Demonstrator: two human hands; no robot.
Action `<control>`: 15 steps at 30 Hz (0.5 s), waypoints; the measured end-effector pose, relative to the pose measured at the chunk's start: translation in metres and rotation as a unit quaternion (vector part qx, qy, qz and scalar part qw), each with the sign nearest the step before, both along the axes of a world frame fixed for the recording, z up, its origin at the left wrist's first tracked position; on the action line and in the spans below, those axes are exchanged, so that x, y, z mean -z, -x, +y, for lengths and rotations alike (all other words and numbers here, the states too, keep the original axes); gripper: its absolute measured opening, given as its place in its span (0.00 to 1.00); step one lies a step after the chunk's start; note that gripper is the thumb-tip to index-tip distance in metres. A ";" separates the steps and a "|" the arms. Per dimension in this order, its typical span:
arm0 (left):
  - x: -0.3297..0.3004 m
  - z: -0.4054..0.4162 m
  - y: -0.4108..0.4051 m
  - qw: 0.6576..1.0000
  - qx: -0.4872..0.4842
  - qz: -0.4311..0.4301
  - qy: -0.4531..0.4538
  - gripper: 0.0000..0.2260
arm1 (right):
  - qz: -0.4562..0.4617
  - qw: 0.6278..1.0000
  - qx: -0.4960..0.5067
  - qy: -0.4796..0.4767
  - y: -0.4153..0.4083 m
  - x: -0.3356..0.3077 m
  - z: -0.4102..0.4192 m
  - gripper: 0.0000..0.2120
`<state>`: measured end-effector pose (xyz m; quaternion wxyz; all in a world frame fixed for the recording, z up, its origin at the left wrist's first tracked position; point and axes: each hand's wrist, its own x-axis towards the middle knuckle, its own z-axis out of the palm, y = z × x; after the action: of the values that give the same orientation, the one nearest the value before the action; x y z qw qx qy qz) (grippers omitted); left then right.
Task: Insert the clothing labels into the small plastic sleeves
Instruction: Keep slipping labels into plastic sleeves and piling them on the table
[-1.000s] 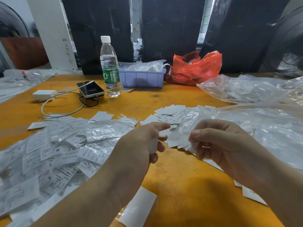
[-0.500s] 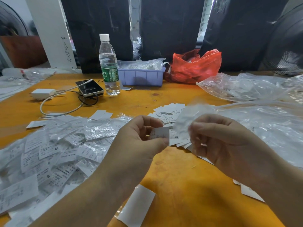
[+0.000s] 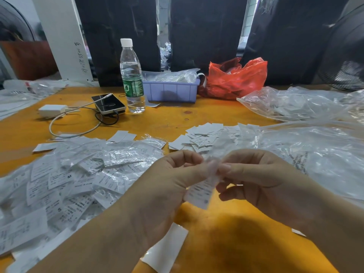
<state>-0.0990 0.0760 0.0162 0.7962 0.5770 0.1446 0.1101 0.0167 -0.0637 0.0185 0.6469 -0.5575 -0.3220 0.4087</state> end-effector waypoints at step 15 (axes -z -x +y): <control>0.000 -0.001 -0.002 0.989 0.028 0.018 -0.144 0.04 | -0.039 0.999 0.002 -0.031 0.000 -0.007 -0.002 0.03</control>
<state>-0.0974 0.0747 0.0167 0.7045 0.6917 0.1259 0.0971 0.0171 -0.0654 0.0251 0.6516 -0.5538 -0.3582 0.3748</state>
